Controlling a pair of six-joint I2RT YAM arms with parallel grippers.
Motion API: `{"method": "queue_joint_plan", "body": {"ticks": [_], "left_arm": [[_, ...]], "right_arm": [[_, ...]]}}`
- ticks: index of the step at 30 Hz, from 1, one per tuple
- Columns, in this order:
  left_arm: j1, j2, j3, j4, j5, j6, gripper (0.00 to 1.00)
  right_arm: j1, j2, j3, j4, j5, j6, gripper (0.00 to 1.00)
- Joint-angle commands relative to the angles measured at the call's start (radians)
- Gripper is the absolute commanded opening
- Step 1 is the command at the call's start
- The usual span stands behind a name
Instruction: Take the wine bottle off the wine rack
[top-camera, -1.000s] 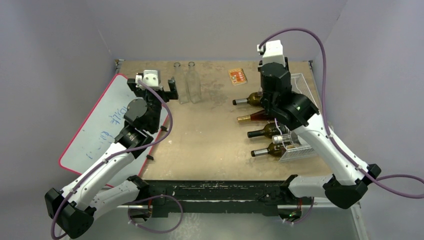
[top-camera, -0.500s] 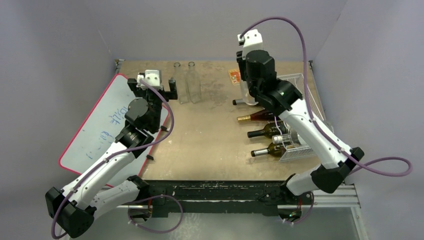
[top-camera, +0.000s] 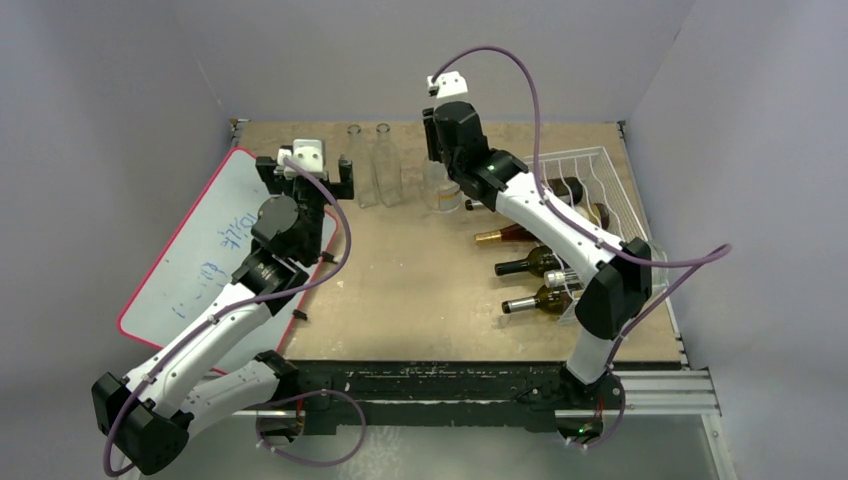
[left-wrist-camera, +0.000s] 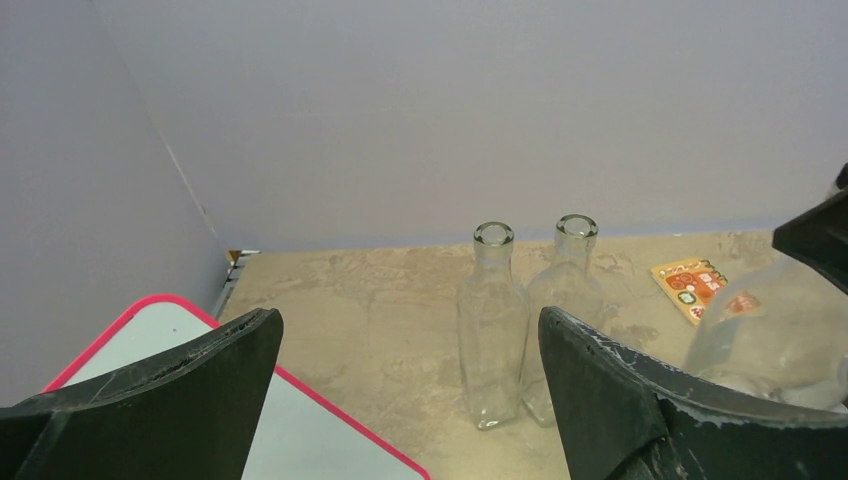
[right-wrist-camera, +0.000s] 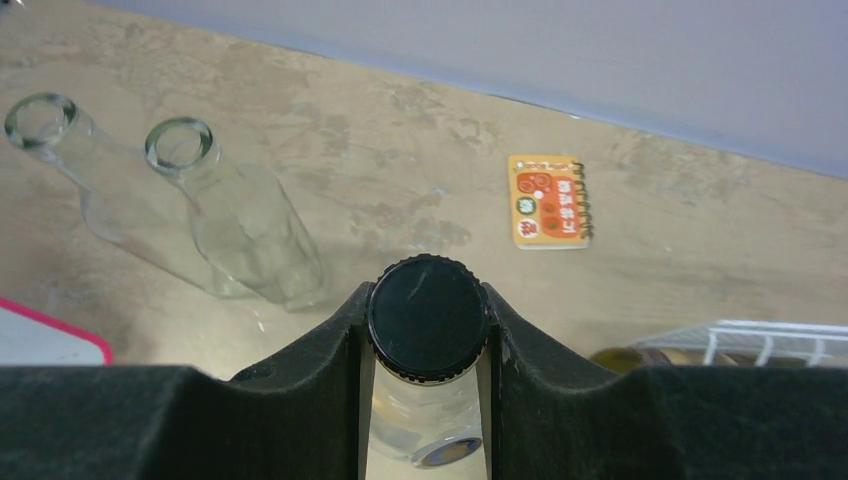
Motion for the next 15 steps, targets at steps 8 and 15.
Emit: {"method": "queue_joint_plan", "body": {"ticks": [8, 15], "left_arm": [[-0.003, -0.022, 0.016, 0.039, 0.007, 0.007, 1.00], [-0.002, -0.021, 0.016, 0.040, 0.010, 0.004, 1.00]], "right_arm": [[-0.080, 0.015, -0.014, 0.542, -0.059, 0.095, 0.00], [-0.080, 0.121, 0.042, 0.608, -0.045, 0.052, 0.00]]}}
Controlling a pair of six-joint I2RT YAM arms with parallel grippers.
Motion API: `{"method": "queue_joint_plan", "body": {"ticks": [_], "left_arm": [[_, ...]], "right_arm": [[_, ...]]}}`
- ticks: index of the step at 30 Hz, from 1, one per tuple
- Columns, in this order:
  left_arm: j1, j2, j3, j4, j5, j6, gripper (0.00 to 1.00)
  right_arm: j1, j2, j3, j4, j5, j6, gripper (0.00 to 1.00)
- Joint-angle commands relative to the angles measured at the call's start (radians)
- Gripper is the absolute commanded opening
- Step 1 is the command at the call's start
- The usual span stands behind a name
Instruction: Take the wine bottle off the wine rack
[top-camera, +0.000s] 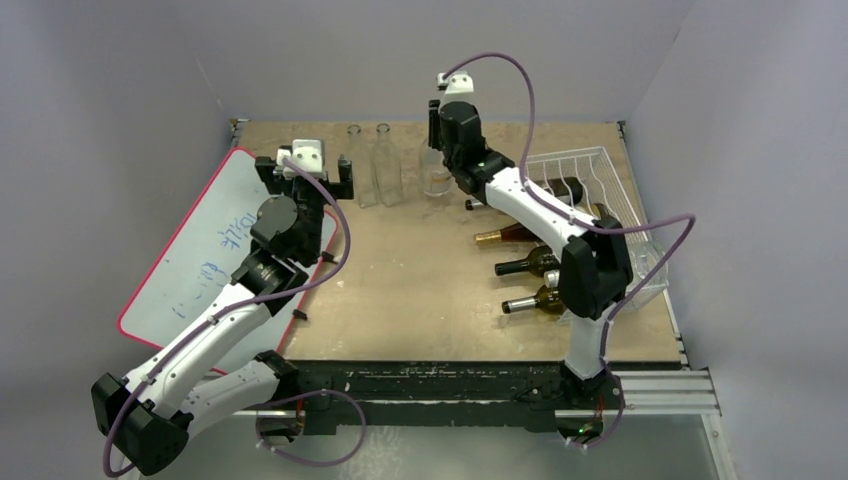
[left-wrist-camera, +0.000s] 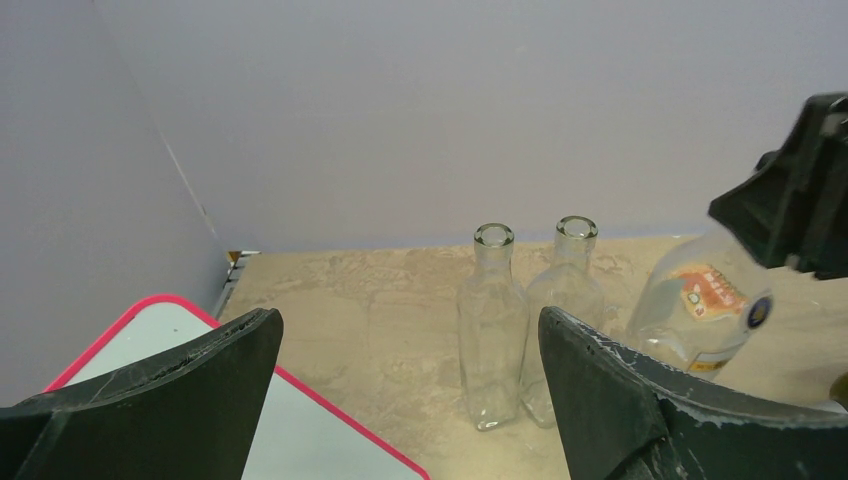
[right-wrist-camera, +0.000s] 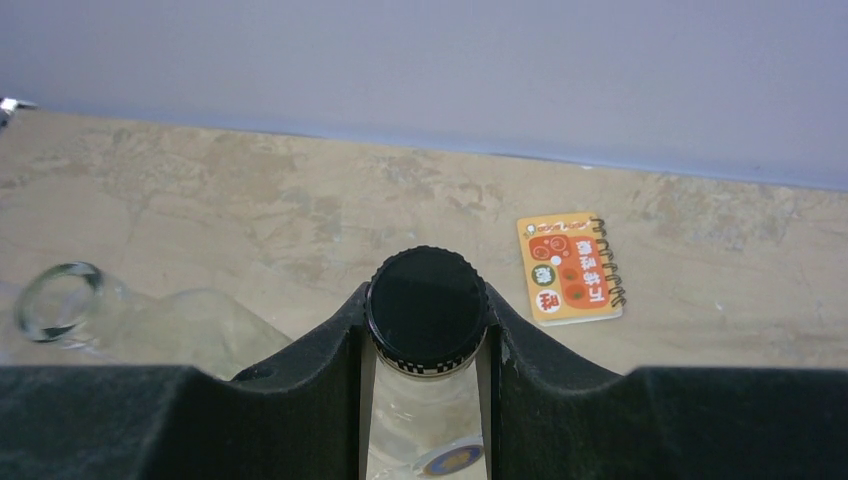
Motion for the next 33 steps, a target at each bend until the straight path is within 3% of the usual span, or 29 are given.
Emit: {"method": "queue_joint_plan", "body": {"ticks": [1, 33], "left_arm": [[-0.002, -0.017, 0.017, 0.040, 0.011, 0.005, 1.00], [0.017, -0.020, 0.018, 0.041, 0.021, -0.007, 1.00]], "right_arm": [[0.008, 0.003, 0.104, 0.281, 0.005, -0.004, 0.00], [0.036, 0.152, 0.222, 0.267, -0.097, 0.060, 0.00]]}}
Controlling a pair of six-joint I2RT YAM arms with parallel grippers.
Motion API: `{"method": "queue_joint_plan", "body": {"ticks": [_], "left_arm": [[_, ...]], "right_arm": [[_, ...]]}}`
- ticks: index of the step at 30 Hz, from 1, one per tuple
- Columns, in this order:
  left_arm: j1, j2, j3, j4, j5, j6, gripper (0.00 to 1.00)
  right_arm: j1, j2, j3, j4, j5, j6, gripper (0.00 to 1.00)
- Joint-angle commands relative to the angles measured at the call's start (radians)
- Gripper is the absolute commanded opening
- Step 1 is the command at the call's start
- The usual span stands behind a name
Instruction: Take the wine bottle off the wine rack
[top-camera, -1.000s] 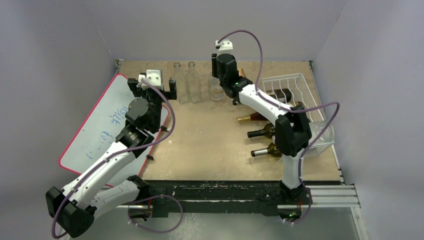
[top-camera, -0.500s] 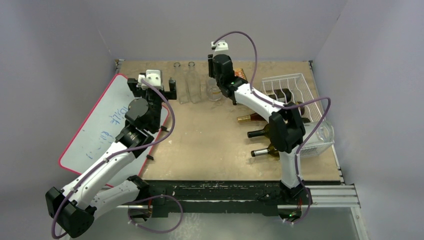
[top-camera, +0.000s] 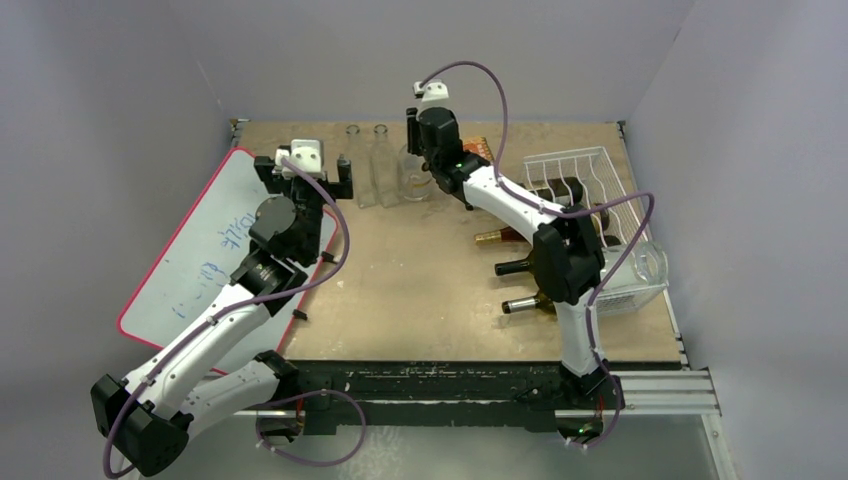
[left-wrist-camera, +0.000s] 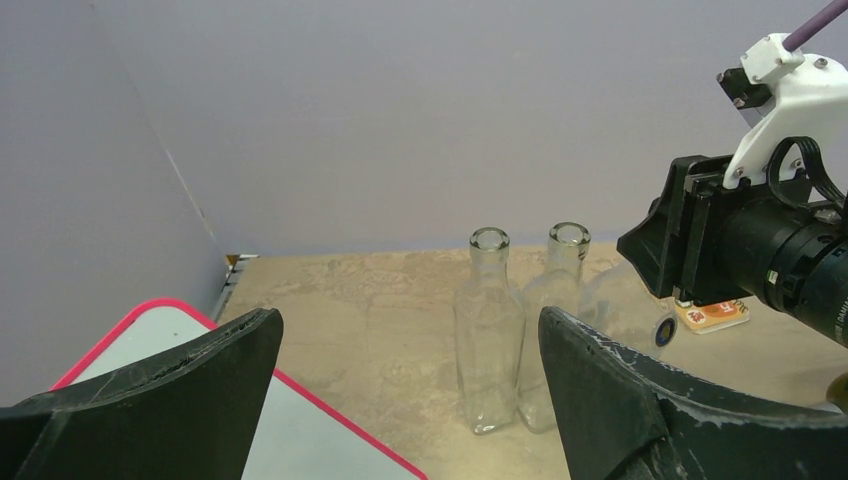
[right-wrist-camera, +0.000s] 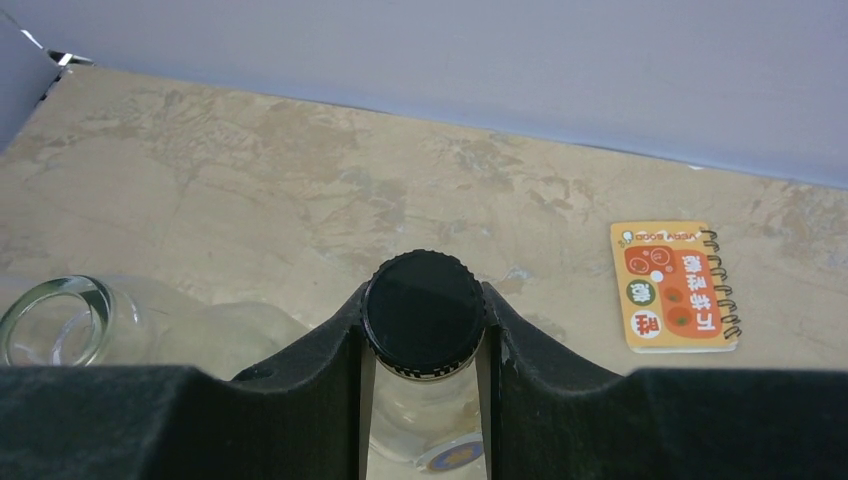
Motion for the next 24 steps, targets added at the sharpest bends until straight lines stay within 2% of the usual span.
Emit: {"method": "queue_joint_plan", "body": {"ticks": [1, 2, 3, 5, 7, 10, 14, 17, 20, 24], "left_arm": [[0.012, -0.016, 0.018, 0.038, 0.010, -0.007, 1.00], [0.015, -0.016, 0.018, 0.038, 0.011, -0.009, 1.00], [0.017, -0.017, 0.019, 0.037, 0.015, -0.012, 1.00], [0.020, -0.020, 0.020, 0.035, 0.021, -0.018, 1.00], [0.022, -0.017, 0.018, 0.037, 0.023, -0.025, 1.00], [0.036, -0.001, 0.022, 0.034, 0.043, -0.042, 1.00], [0.057, 0.001, 0.032, 0.021, 0.065, -0.065, 1.00], [0.058, 0.004, 0.022, 0.034, 0.065, -0.067, 1.00], [0.058, 0.017, 0.036, 0.014, 0.081, -0.070, 1.00], [0.058, 0.012, 0.029, 0.025, 0.080, -0.078, 1.00]], "right_arm": [[0.011, -0.051, 0.110, 0.206, -0.013, 0.033, 0.00], [0.011, -0.052, 0.111, 0.200, -0.012, 0.026, 0.02], [0.011, -0.055, 0.112, 0.190, -0.011, 0.022, 0.11], [0.012, -0.065, 0.107, 0.174, -0.005, 0.014, 0.36], [0.011, -0.076, 0.103, 0.157, 0.006, 0.000, 0.55], [0.012, -0.103, 0.097, 0.131, 0.024, -0.044, 0.74], [0.013, -0.177, 0.011, 0.107, 0.037, -0.047, 0.89], [0.011, -0.241, -0.044, 0.087, -0.004, -0.066, 0.95], [0.012, -0.301, -0.072, 0.037, -0.050, -0.137, 0.99], [0.012, -0.392, -0.111, -0.112, -0.035, -0.156, 1.00]]}}
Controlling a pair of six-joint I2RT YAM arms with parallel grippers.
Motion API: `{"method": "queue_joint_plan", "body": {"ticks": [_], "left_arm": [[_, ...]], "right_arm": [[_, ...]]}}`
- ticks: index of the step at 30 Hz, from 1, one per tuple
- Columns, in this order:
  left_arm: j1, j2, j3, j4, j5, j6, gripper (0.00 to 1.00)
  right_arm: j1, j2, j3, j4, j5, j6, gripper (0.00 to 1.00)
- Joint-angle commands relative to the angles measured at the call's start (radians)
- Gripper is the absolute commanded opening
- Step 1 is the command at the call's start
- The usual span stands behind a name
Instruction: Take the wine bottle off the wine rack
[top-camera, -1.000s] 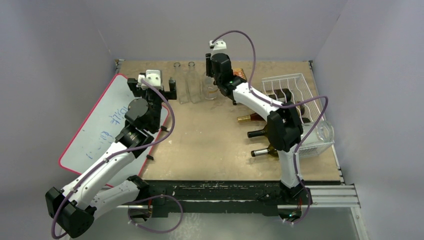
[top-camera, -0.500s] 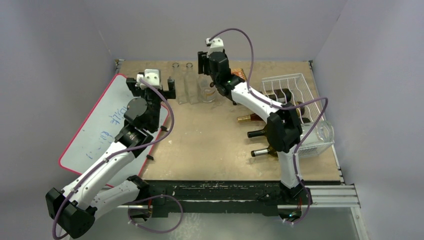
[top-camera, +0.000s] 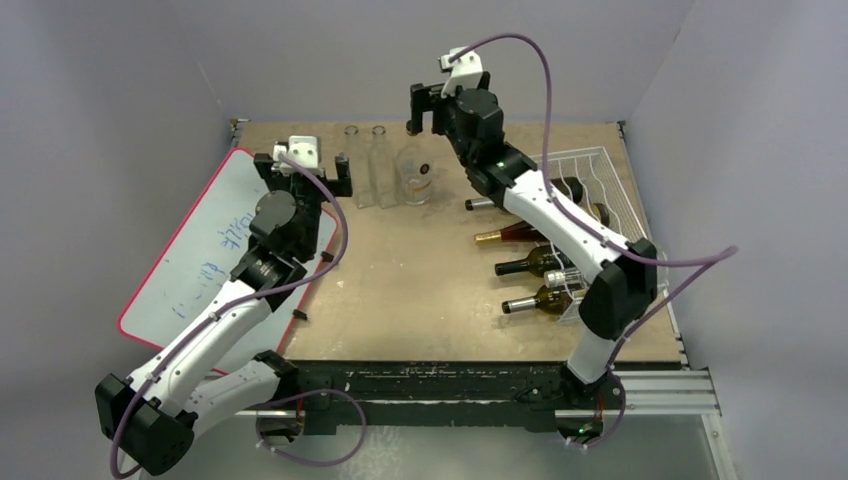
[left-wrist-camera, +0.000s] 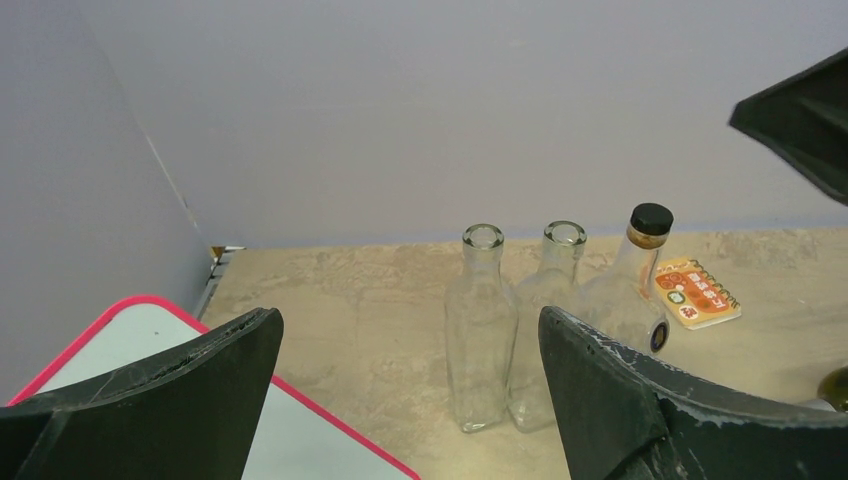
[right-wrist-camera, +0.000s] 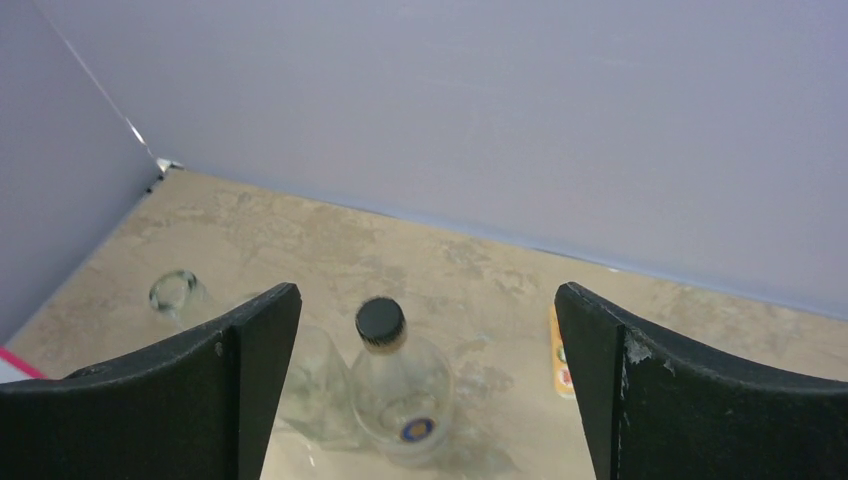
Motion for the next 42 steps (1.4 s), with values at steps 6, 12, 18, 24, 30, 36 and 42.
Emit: {"method": "queue_joint_plan", "body": {"ticks": [6, 12, 18, 24, 30, 36, 42], "left_arm": [[0.004, -0.002, 0.032, 0.028, 0.018, -0.033, 1.00], [-0.008, 0.030, 0.025, 0.036, 0.009, -0.041, 1.00], [-0.023, 0.025, 0.026, 0.031, 0.026, -0.053, 1.00], [-0.041, 0.051, 0.028, 0.028, 0.033, -0.056, 1.00], [-0.043, 0.047, 0.032, 0.026, 0.033, -0.052, 1.00], [-0.043, 0.042, 0.032, 0.023, 0.024, -0.046, 1.00], [-0.043, 0.053, 0.032, 0.024, 0.024, -0.047, 1.00]], "right_arm": [[0.003, -0.366, -0.269, -0.213, 0.030, -0.110, 1.00], [0.003, -0.619, -0.409, -0.347, 0.086, -0.311, 1.00], [0.003, -0.809, -0.527, -0.605, -0.015, -0.454, 1.00], [0.003, -0.991, -0.616, -0.752, -0.124, -0.599, 1.00], [0.014, -1.059, -0.679, -0.993, -0.164, -0.761, 0.99], [0.018, -1.111, -0.773, -1.107, -0.159, -0.930, 0.93], [0.018, -1.069, -0.798, -1.083, -0.118, -0.968, 0.77]]}}
